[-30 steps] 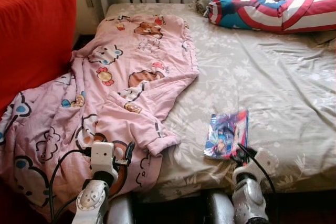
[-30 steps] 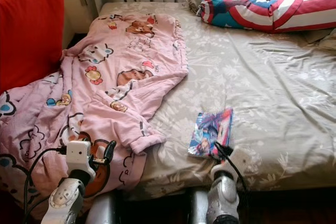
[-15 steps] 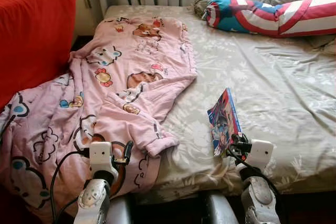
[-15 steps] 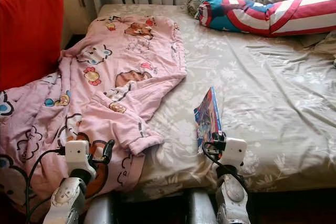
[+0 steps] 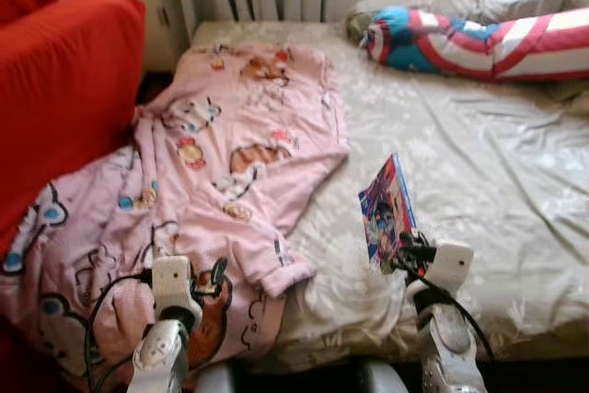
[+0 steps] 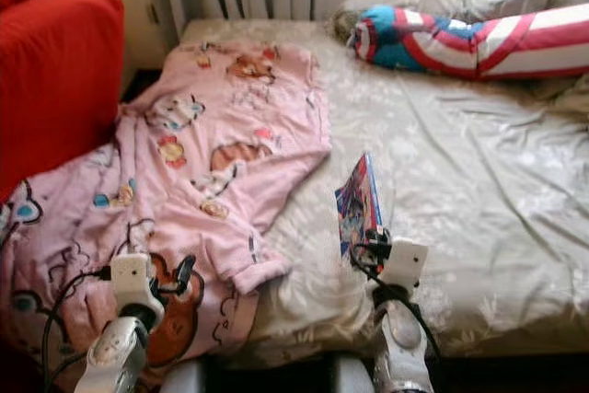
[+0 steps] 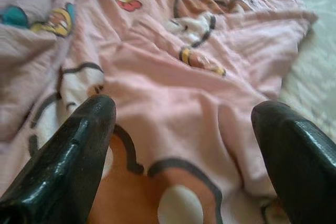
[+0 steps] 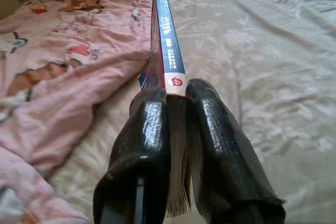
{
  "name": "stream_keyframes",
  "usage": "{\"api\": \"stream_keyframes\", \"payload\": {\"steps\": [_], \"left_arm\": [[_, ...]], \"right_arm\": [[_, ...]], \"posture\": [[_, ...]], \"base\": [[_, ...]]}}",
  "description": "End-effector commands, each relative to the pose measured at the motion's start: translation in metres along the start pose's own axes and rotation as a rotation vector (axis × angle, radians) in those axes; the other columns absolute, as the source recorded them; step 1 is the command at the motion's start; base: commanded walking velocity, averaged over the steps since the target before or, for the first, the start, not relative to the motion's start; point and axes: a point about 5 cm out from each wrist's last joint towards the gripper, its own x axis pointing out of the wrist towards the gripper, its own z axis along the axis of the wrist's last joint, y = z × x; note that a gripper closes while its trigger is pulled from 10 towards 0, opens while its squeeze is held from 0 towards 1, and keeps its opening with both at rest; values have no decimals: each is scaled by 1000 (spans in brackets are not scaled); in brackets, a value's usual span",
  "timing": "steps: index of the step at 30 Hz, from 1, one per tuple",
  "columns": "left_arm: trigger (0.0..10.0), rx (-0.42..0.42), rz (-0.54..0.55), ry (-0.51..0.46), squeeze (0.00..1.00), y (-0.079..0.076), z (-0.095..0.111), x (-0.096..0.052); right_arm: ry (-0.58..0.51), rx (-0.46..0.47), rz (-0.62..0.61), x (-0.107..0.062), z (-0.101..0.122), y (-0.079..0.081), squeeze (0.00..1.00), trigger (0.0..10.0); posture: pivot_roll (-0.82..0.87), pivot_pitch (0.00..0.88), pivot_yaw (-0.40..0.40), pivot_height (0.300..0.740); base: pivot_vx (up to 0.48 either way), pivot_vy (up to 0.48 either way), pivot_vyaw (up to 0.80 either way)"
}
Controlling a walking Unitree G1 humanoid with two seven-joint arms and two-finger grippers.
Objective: Clean up the room
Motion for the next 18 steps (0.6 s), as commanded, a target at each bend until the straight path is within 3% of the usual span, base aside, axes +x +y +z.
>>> {"api": "stream_keyframes", "payload": {"steps": [1, 8, 13, 18], "left_arm": [[10000, -10, 22, 46, 0, 6, -10, -2], [10000, -1, 63, 181, 0, 20, -35, -10], [10000, 15, 108, 366, 0, 33, -68, -29], [10000, 57, 103, 447, 0, 33, -80, -36]], "right_arm": [[-55, -7, 27, 2, 12, 4, 0, 10000], [-52, -18, 56, 2, 11, 9, 0, 10000], [-31, -16, 55, 2, 7, 12, 0, 10000], [-24, -14, 51, 4, 8, 12, 0, 10000]], "posture": [[2, 4, -39, 731], [8, 0, -40, 740], [15, 0, -43, 740], [33, 13, -53, 740]], "base": [[0, 0, 0], [0, 0, 0], [0, 0, 0], [0, 0, 0]]}}
